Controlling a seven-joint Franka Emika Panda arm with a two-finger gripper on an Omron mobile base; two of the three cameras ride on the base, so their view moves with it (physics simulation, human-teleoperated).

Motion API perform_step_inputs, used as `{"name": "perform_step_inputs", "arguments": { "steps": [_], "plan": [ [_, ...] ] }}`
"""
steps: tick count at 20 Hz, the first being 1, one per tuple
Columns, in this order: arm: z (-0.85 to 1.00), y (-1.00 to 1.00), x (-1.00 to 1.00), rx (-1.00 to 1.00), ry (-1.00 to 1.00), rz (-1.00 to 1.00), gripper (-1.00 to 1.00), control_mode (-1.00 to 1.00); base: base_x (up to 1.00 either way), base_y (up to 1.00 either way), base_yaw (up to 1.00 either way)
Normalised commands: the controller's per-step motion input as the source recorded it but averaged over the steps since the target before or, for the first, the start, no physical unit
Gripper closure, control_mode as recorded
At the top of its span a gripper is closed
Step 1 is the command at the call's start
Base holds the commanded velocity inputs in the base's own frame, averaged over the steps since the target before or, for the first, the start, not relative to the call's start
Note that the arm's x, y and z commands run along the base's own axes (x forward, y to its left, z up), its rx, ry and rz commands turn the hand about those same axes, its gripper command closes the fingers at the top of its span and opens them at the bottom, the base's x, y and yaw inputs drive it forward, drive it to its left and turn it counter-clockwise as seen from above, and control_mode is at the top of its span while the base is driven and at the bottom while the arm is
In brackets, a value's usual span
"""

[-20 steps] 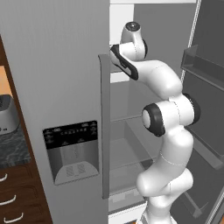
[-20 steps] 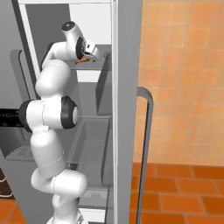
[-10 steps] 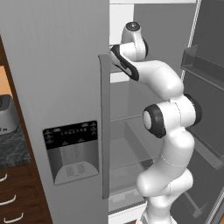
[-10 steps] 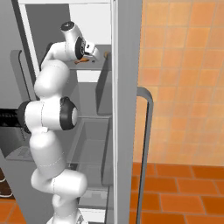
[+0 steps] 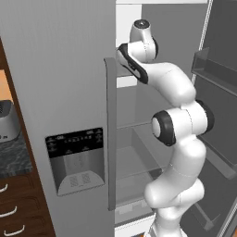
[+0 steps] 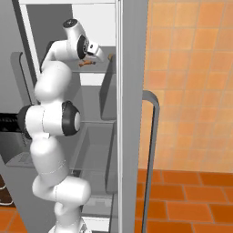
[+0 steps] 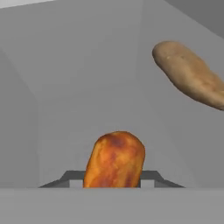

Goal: Place one sweet potato and one chicken drumstick in each tupperware on the nearby counter, to pack two identical lunches.

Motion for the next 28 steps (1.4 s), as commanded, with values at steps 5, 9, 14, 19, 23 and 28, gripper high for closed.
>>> {"name": "perform_step_inputs", "arguments": {
  "steps": [5, 9, 14, 19, 23, 28],
  "plan": [
    [0.0, 0.0, -1.0, 0.0, -0.09, 0.08, 1.0, -1.0, 0.0, 0.0, 0.0],
    [-0.03, 0.0, -1.0, 0.0, -0.06, 0.09, 1.0, -1.0, 0.0, 0.0, 0.0],
    [-0.62, 0.0, -0.98, 0.0, 0.06, 0.1, 1.0, -1.0, 0.0, 0.0, 0.0],
    [-0.8, 0.0, -0.89, 0.0, 0.31, 0.11, 1.0, -1.0, 0.0, 0.0, 0.0],
    [-0.97, 0.0, -0.92, 0.0, 0.29, 0.12, 1.0, -1.0, 0.0, 0.0, 0.0],
    [-0.57, 0.0, -0.97, 0.03, 0.05, 0.06, 1.0, -1.0, 0.0, 0.0, 0.0]
  ]
}}
